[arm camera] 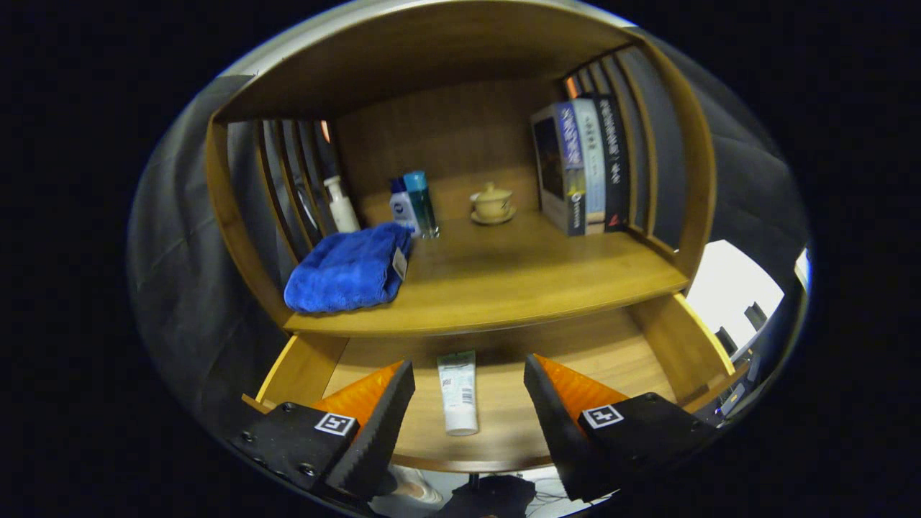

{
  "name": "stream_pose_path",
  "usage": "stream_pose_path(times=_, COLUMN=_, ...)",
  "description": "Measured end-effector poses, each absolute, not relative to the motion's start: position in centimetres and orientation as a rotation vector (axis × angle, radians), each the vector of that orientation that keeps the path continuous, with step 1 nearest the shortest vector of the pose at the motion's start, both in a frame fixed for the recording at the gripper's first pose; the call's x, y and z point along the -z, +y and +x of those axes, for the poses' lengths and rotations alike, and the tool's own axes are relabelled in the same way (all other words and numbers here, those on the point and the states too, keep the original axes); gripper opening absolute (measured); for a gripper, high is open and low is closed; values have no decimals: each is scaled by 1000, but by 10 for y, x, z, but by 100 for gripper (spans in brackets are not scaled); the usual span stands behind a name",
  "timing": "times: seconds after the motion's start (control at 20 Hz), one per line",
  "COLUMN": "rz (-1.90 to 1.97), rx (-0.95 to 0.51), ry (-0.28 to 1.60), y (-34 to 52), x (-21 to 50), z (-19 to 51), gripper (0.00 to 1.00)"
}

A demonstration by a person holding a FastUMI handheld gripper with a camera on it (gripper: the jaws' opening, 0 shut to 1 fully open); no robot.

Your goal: Pull open the drawer, take out the items inside it, and place them on the countertop above the cabinet.

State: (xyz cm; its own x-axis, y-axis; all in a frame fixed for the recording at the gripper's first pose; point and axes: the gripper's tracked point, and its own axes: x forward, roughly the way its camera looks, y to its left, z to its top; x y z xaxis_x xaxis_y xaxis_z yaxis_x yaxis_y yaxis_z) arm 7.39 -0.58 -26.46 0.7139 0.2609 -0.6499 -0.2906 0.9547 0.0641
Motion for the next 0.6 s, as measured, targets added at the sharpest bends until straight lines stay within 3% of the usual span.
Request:
stream_pose_path(times=0.25, rz=-234, rx=-344, ry=949, y=11, x=311, z=88, gripper=99)
stream_pose_path(times=0.6, rz=-273, rx=-285, ry=1224, y=9, x=364, z=81, gripper=97)
